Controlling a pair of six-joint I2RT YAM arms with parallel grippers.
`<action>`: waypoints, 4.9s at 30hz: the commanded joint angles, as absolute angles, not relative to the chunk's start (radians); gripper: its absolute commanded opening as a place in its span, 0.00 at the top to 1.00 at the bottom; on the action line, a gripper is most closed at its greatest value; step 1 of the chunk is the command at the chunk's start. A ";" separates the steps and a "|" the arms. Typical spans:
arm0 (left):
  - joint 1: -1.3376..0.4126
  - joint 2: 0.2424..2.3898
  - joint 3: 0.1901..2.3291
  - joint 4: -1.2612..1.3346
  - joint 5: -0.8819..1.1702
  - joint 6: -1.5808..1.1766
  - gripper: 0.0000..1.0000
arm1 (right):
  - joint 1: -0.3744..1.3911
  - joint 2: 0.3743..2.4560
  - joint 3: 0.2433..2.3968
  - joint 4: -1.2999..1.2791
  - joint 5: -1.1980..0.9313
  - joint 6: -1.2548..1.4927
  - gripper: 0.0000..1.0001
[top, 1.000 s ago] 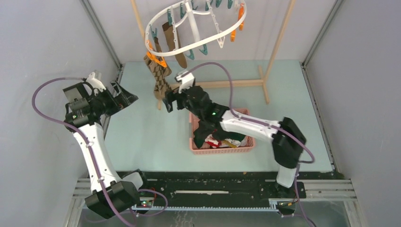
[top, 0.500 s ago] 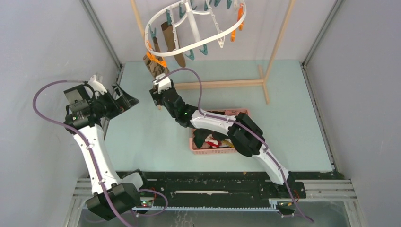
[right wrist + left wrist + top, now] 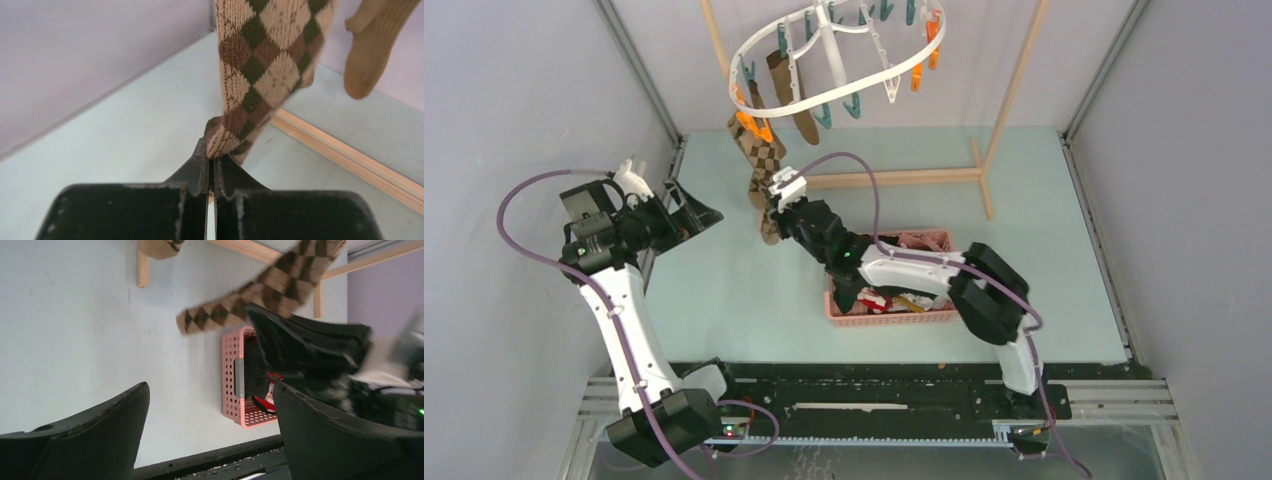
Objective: Remove the socks clipped to the hanger
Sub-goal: Remove the sock from the hanger, then place the sock in the bin.
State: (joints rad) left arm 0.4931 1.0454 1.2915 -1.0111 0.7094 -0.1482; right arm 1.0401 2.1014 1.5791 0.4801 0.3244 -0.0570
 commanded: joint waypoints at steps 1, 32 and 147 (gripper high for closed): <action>0.497 1.010 1.338 -1.022 0.792 -0.110 0.03 | 1.071 1.845 1.436 0.649 0.227 0.035 1.00; -0.029 0.813 1.166 -0.877 1.118 -0.206 0.12 | 0.983 1.229 0.834 0.873 -0.469 0.744 1.00; -0.312 0.733 1.246 -0.999 0.723 0.060 0.99 | 0.964 1.377 0.970 0.583 -0.639 0.482 0.03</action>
